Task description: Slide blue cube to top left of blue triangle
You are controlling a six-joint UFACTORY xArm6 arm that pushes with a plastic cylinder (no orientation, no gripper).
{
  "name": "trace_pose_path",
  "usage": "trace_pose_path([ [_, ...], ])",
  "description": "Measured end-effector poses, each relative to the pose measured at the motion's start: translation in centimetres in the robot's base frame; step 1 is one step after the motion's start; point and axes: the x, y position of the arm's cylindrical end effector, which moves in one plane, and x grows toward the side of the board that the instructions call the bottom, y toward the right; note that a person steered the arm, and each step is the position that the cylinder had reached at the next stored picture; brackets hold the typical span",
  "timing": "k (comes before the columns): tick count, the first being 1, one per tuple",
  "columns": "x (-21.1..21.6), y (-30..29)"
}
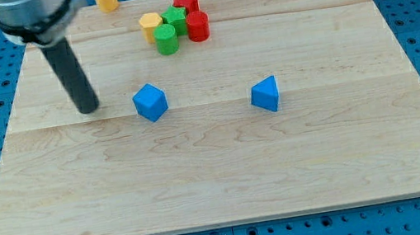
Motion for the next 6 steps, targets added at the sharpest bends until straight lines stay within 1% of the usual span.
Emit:
trace_pose_path([
  [1,0.6,8.2],
  [2,0.6,13.5],
  [3,0.2,17.0],
  [4,-1.5,17.5],
  [5,-1.6,13.8],
  [6,-1.9,8.6],
])
